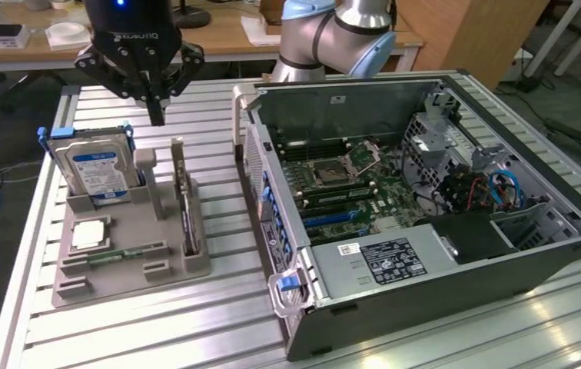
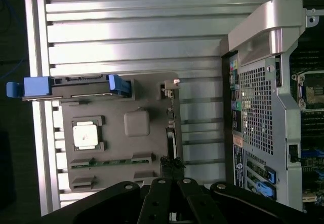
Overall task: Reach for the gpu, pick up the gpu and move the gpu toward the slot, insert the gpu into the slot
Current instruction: 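Pick up the gpu and move the gpu toward the slot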
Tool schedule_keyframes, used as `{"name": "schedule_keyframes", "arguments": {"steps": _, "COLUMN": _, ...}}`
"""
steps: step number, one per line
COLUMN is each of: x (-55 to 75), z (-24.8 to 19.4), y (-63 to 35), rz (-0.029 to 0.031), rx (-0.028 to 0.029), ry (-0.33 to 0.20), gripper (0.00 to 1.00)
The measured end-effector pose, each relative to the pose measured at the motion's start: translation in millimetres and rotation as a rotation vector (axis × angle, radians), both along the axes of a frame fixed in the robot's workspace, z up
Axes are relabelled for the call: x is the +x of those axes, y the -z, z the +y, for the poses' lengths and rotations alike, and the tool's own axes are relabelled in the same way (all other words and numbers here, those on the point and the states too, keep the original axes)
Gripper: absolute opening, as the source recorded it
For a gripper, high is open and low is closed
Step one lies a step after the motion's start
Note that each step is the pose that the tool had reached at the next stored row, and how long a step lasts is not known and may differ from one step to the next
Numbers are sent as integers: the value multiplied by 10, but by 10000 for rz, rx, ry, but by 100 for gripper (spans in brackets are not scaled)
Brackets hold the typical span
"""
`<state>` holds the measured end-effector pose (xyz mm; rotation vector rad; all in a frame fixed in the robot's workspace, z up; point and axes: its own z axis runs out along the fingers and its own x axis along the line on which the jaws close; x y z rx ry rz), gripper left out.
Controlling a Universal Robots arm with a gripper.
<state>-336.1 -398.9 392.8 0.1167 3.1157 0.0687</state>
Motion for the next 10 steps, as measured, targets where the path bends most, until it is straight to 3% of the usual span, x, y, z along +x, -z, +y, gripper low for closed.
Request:
{"name": "schedule_keyframes", "arguments": {"steps": 6, "x": 0, "z": 0, "y": 0, "rz": 0, "rx": 0, "ry": 0, "gripper": 11}}
{"name": "schedule_keyframes", "arguments": {"steps": 8, "x": 0, "z": 0, "y": 0, "rz": 0, "rx": 0, "ry": 0, "gripper": 16}}
{"name": "schedule_keyframes", "arguments": {"steps": 10, "x": 0, "z": 0, "y": 0, "rz": 0, "rx": 0, "ry": 0, "gripper": 29}}
